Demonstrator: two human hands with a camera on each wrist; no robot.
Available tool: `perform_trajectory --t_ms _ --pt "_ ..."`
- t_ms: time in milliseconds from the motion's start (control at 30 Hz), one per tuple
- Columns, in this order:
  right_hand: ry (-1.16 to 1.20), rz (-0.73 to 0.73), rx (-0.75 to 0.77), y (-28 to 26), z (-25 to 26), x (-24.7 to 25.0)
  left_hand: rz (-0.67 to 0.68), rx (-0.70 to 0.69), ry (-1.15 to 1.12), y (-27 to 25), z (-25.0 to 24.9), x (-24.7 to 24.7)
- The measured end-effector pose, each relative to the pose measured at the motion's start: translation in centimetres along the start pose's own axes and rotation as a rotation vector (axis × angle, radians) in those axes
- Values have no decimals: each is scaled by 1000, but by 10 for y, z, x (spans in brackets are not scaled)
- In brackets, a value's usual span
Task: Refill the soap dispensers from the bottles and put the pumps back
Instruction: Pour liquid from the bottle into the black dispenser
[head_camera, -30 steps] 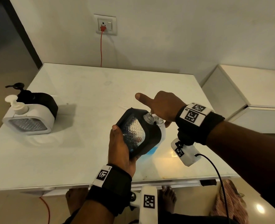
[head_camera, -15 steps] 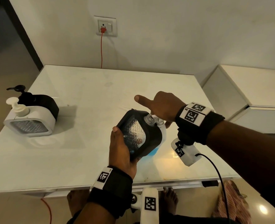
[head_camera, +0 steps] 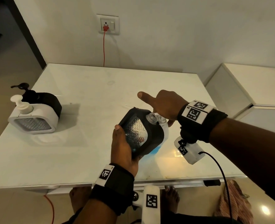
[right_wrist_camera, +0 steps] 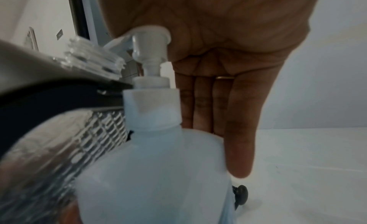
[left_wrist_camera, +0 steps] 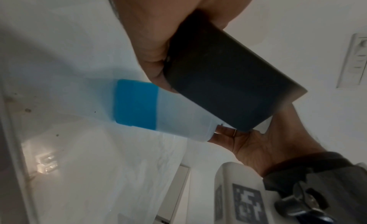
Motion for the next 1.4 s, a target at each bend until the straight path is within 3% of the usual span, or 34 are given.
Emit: perform_trajectory --t_ms 167,400,633,933,1233,1400 --pt "16 47 3 2 4 1 12 -16 -8 0 -1 0" --pt "-22 -34 5 1 -1 -1 12 2 -12 1 -1 0" --pt "24 46 8 3 1 1 8 1 0 2 0 3" --pt "-65 -31 1 1 0 1 11 -10 -15 -1 -2 -1" --pt "-3 40 -5 3 3 1 9 -2 -9 0 -1 0" --pt "-104 -19 1 1 4 3 11 -2 -19 -2 -2 -3"
Point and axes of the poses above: each hand's wrist, its own y-axis towards the middle knuckle, its own x-axis out of the back of the hand, z = x × y, the point moved 2 cm from there along y, towards the middle knuckle, and after that the axes turned 15 degrees about -y, right-handed, at the moved point
